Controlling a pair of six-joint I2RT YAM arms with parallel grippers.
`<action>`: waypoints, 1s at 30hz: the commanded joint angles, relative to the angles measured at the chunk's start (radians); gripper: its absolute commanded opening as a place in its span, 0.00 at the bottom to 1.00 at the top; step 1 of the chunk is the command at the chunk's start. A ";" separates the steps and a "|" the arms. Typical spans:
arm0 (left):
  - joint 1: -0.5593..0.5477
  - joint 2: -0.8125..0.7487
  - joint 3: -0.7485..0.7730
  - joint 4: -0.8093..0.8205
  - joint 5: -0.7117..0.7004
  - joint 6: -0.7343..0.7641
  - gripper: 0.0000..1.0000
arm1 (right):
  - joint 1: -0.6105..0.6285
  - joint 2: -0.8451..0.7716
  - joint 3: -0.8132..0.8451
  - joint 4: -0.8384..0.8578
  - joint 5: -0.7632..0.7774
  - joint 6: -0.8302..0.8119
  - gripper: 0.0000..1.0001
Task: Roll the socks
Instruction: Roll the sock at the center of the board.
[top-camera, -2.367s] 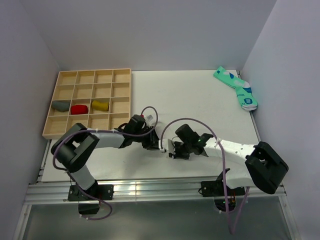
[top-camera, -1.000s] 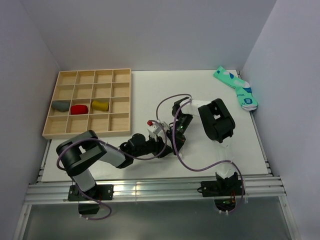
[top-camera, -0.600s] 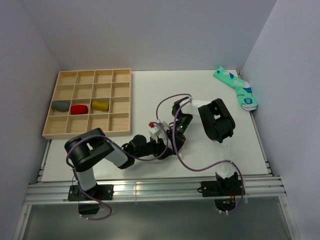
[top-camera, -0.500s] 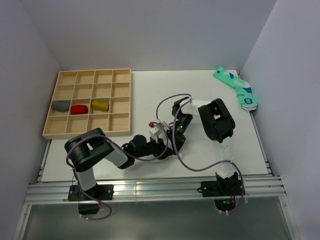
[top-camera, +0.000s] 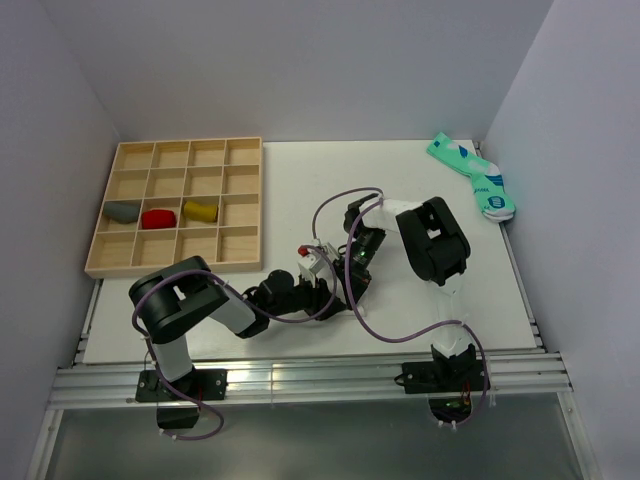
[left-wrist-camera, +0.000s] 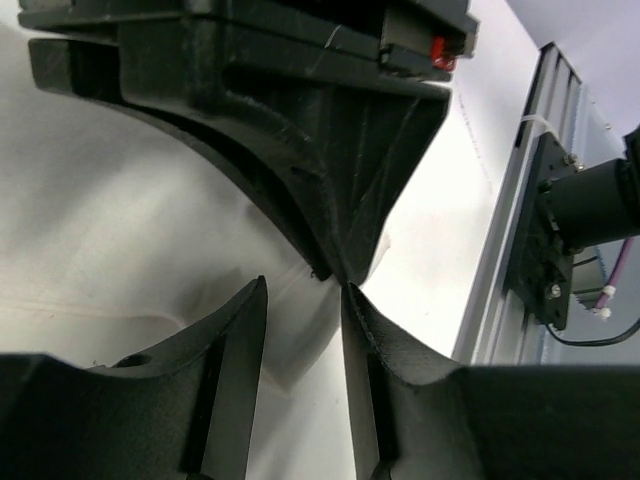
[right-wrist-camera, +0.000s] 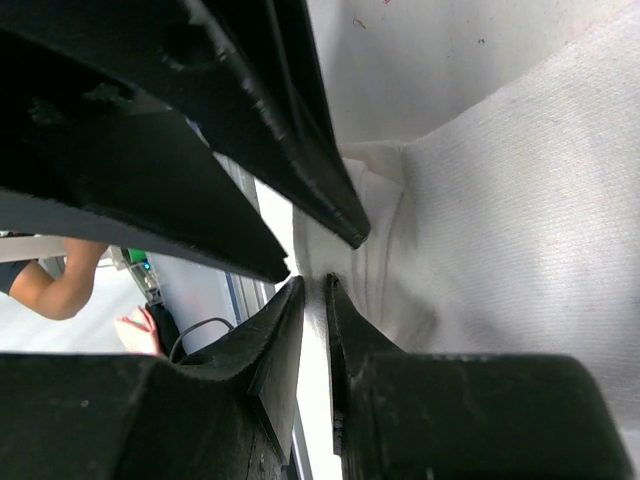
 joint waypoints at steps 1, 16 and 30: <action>-0.007 -0.003 0.003 -0.016 -0.018 0.048 0.41 | -0.004 0.009 0.032 -0.026 -0.023 0.003 0.21; -0.008 0.040 -0.014 0.043 0.034 0.023 0.41 | -0.013 -0.001 0.023 0.017 -0.012 0.047 0.20; -0.016 0.071 0.029 -0.081 -0.026 0.014 0.11 | -0.015 -0.133 -0.049 0.242 0.095 0.228 0.20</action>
